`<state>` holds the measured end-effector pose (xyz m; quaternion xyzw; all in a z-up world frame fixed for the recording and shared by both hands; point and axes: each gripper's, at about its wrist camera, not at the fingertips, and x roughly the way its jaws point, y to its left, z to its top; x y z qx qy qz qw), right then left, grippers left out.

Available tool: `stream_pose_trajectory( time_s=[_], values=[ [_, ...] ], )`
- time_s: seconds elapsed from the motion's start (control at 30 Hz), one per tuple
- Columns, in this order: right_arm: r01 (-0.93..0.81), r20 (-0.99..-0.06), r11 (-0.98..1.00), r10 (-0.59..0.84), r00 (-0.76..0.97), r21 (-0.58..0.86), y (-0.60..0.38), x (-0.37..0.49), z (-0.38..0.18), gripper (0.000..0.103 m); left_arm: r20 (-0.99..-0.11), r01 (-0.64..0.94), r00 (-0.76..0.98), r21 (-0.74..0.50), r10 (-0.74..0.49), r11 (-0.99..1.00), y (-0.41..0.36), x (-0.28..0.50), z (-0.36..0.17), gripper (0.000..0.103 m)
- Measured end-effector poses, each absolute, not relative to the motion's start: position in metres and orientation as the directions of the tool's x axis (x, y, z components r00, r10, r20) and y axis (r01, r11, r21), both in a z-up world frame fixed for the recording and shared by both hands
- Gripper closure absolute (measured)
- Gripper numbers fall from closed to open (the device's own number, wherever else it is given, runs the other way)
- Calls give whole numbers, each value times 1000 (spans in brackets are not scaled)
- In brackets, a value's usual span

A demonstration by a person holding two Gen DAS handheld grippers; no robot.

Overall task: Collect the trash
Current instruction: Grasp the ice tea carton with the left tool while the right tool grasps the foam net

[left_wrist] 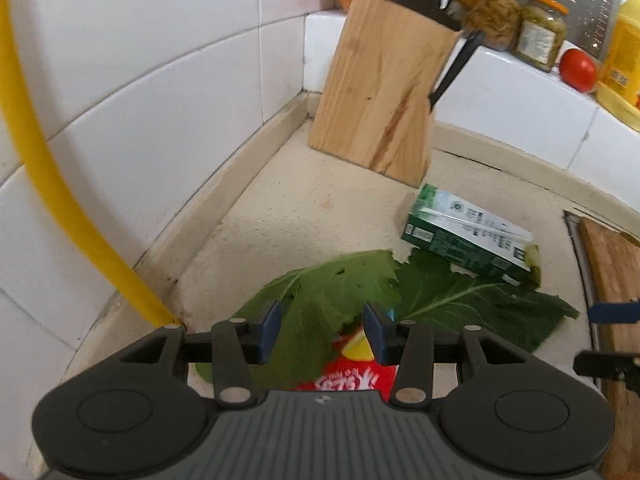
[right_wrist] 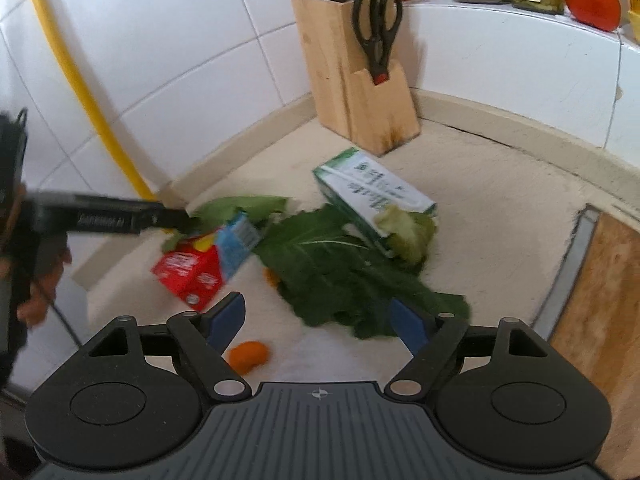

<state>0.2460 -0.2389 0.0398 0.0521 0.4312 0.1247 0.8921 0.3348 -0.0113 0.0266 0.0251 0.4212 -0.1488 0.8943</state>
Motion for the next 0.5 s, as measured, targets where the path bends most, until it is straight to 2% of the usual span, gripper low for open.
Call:
stream_pose_trajectory(
  time_s=[0.17,0.5],
  values=[
    [-156,-774,970,241,586,184,-250,255,34,18,-757,349,584,-91,-292,933,-25,340,29,63],
    [-137,-794,970,243,557,201,-258,251,27,18,-795,282,533,-155,-289,947,-10,306,20,62]
  ],
)
